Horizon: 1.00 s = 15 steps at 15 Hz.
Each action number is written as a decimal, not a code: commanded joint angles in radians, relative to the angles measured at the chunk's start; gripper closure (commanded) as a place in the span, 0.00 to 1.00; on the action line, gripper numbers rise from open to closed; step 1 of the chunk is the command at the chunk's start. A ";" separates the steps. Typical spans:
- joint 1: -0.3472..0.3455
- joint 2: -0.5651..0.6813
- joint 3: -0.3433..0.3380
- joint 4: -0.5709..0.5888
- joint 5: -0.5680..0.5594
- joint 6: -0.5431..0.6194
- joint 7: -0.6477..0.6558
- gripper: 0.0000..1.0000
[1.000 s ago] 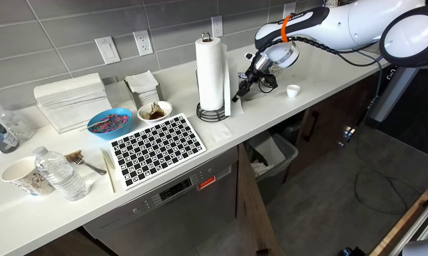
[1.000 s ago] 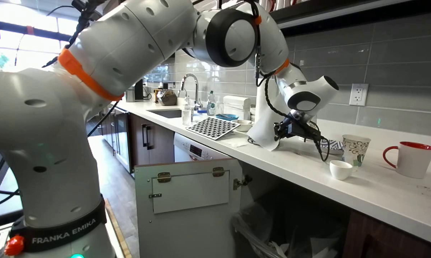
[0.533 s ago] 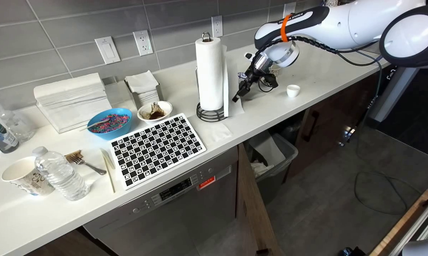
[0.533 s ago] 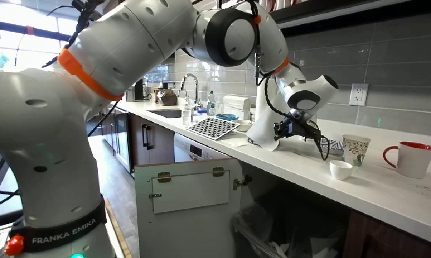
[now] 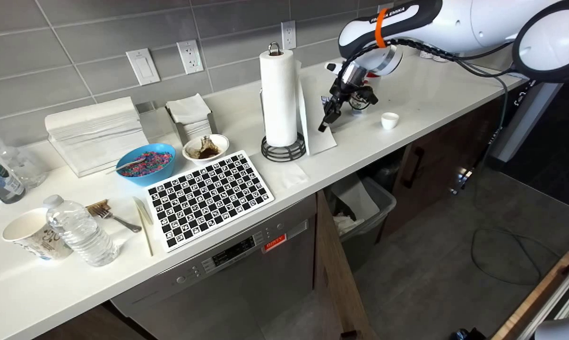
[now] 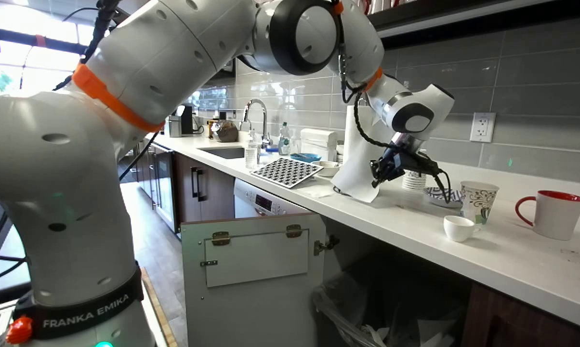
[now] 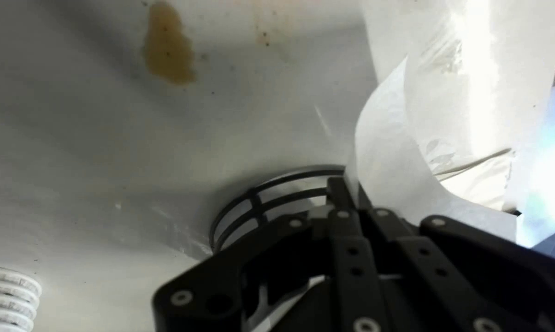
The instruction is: Get a piece of paper towel from the roll of paper towel and put it on the table
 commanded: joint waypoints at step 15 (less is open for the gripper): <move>0.132 -0.241 -0.140 -0.072 -0.352 -0.168 0.074 1.00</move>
